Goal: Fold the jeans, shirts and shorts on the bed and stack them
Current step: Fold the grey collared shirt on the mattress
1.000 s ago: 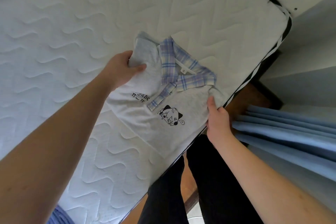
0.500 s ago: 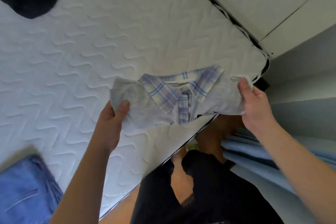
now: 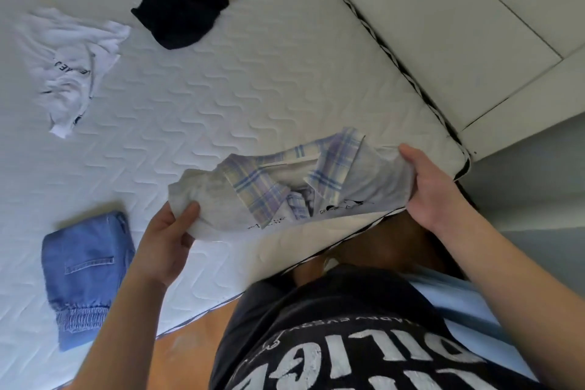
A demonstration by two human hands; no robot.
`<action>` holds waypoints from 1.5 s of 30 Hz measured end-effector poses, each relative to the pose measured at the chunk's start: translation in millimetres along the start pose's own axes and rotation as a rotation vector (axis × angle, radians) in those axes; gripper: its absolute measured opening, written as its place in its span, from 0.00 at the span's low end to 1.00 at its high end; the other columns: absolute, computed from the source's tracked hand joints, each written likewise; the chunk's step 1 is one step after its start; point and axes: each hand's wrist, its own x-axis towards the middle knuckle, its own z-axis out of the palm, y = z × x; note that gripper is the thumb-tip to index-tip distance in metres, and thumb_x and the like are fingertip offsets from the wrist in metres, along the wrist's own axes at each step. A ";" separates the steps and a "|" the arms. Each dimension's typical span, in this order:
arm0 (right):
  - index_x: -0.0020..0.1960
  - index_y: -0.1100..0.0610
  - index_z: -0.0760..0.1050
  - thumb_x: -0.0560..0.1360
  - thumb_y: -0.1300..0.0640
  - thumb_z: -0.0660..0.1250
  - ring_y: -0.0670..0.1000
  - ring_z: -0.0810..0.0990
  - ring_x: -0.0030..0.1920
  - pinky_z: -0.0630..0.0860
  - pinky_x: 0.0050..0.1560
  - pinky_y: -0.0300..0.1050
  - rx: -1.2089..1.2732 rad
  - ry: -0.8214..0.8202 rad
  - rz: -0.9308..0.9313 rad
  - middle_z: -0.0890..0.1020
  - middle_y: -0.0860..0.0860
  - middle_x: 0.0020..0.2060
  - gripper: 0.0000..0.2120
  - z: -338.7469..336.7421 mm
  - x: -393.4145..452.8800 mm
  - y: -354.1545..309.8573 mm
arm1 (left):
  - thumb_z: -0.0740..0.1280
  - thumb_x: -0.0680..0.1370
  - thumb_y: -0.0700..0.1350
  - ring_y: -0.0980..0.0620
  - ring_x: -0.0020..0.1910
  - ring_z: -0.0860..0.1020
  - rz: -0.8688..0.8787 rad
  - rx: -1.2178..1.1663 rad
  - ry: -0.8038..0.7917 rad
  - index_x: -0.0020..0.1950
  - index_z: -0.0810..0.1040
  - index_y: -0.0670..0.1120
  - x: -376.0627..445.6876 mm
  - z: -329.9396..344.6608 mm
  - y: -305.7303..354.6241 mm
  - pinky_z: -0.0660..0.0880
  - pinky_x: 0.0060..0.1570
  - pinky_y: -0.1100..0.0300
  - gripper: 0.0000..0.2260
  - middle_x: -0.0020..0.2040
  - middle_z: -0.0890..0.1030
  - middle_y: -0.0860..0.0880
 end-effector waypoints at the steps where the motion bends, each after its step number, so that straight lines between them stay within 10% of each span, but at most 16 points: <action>1: 0.45 0.53 0.87 0.78 0.49 0.66 0.48 0.84 0.52 0.79 0.46 0.39 -0.018 -0.027 0.013 0.86 0.51 0.52 0.12 6.1 -3.4 0.5 | 0.65 0.78 0.43 0.53 0.59 0.81 0.000 -0.011 0.011 0.60 0.83 0.50 -10.0 -4.3 4.0 0.78 0.56 0.61 0.13 0.59 0.83 0.48; 12: 0.53 0.60 0.81 0.67 0.46 0.73 0.52 0.86 0.45 0.80 0.38 0.40 -0.434 -0.362 -0.085 0.86 0.56 0.47 0.22 91.8 -26.3 12.0 | 0.75 0.65 0.67 0.44 0.49 0.83 -0.022 0.095 0.415 0.54 0.84 0.47 -109.8 -40.7 7.2 0.78 0.49 0.51 0.28 0.51 0.85 0.40; 26: 0.59 0.54 0.82 0.78 0.39 0.61 0.52 0.80 0.61 0.70 0.66 0.54 -0.751 -0.651 -0.039 0.84 0.54 0.56 0.23 223.6 -65.9 109.8 | 0.68 0.78 0.55 0.51 0.44 0.83 0.104 -0.153 0.651 0.55 0.84 0.48 -253.5 -162.2 -13.3 0.78 0.37 0.63 0.13 0.50 0.85 0.46; 32: 0.56 0.57 0.84 0.76 0.44 0.65 0.53 0.82 0.59 0.77 0.55 0.49 -0.696 -0.786 0.061 0.84 0.57 0.56 0.19 302.3 -115.0 180.6 | 0.67 0.76 0.63 0.47 0.51 0.83 0.119 -0.157 0.813 0.56 0.83 0.49 -335.7 -227.6 -39.9 0.78 0.49 0.54 0.20 0.53 0.85 0.45; 45: 0.57 0.57 0.83 0.69 0.40 0.71 0.54 0.82 0.58 0.72 0.66 0.58 -0.952 -1.046 0.137 0.84 0.56 0.54 0.25 447.4 -190.9 295.6 | 0.67 0.77 0.52 0.48 0.56 0.83 0.217 -0.519 1.192 0.55 0.85 0.45 -458.1 -277.1 -90.9 0.80 0.46 0.62 0.14 0.57 0.84 0.43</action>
